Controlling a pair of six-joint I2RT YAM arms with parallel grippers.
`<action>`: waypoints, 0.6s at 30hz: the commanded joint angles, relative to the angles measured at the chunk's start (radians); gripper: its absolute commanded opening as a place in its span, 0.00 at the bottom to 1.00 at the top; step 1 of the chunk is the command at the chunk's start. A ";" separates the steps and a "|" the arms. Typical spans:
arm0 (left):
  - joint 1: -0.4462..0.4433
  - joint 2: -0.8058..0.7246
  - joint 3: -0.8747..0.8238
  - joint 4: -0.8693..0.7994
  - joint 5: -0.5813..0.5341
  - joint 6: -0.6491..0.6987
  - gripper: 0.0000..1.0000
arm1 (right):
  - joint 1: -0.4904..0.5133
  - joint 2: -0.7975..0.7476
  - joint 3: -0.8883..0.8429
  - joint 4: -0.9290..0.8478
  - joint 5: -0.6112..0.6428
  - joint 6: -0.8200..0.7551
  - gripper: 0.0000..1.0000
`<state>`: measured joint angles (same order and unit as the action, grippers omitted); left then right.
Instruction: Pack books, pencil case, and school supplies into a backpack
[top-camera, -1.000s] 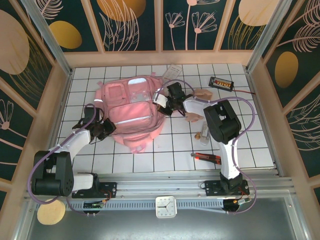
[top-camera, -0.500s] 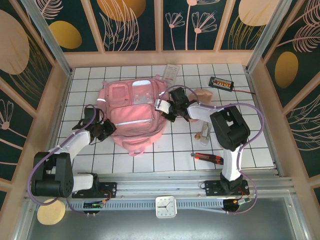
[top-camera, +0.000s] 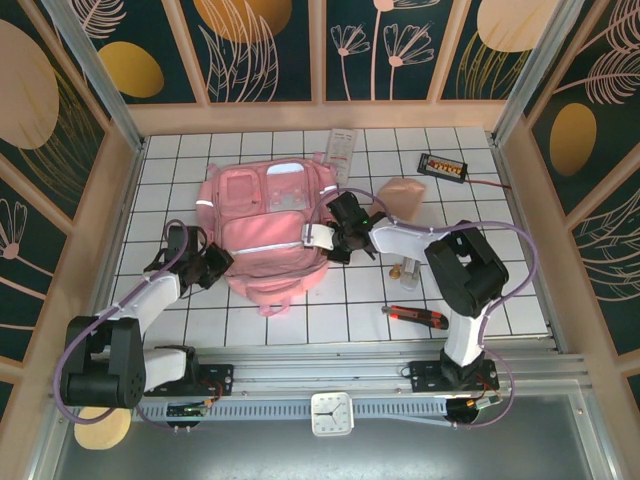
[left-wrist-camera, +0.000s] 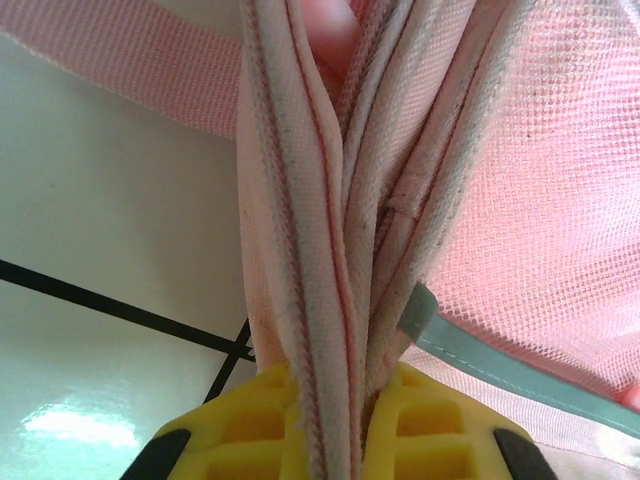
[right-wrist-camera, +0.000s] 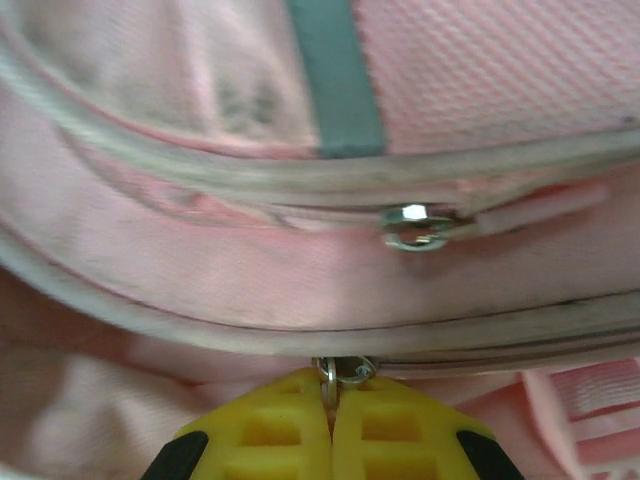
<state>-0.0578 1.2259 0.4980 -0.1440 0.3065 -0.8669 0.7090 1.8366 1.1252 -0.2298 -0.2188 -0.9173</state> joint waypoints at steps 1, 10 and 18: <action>0.009 -0.023 -0.029 0.085 -0.041 -0.118 0.00 | 0.075 -0.052 0.014 -0.194 -0.153 0.044 0.00; 0.009 -0.083 -0.087 0.147 -0.019 -0.162 0.00 | 0.153 -0.055 0.077 -0.233 -0.313 0.225 0.00; 0.008 -0.180 -0.036 0.015 0.006 0.062 0.63 | 0.097 -0.180 0.107 -0.083 -0.461 0.472 0.00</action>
<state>-0.0494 1.1030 0.4149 -0.1020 0.2951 -0.8810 0.7937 1.7481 1.1717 -0.4232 -0.4576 -0.5640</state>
